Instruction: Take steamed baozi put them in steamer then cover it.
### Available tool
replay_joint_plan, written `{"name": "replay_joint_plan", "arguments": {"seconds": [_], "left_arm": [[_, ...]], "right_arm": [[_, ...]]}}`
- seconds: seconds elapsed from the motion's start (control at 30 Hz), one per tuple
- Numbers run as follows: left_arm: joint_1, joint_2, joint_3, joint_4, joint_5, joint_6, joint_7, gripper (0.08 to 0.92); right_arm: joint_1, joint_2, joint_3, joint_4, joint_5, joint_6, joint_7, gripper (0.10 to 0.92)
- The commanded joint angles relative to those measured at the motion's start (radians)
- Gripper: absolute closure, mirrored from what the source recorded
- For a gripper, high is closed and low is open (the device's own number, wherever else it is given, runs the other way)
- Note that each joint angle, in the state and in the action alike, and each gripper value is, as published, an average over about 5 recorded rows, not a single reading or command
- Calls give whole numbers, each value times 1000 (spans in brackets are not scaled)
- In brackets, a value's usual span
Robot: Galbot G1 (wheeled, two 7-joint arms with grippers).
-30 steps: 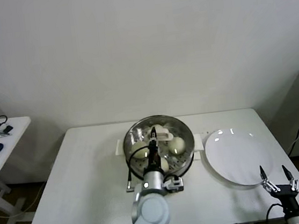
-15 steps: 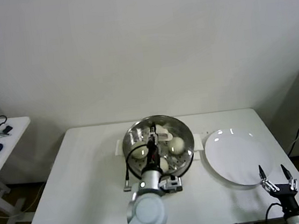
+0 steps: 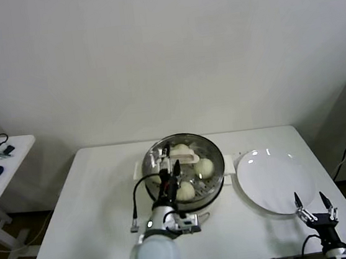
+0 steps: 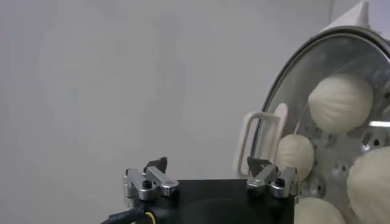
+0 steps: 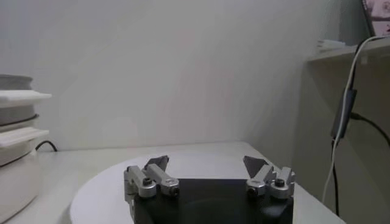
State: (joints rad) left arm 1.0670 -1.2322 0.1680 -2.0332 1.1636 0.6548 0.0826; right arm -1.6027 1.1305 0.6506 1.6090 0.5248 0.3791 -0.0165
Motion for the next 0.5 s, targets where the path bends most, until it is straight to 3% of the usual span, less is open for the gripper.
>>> {"name": "replay_joint_plan", "arguments": {"seconds": [0.03,0.17,0.33,0.5], "left_arm": [[39,36,-26,-51,-102,-19,-37,180],[99,37,-140,-102,-254,-131,-111,177],[188,30,-410,-156,-712,-300,-239,177],[325,16,-740,-156,-1147,-476,-211,177]], "right_arm": [[0,1,-6,20,-7,-32,17,203],[-5,-3,4,47,-10,-35,19,203],[-5,-1,5,69,-19,-28,11,203],[-8,4,1,73,-66,-14,6,203]]}}
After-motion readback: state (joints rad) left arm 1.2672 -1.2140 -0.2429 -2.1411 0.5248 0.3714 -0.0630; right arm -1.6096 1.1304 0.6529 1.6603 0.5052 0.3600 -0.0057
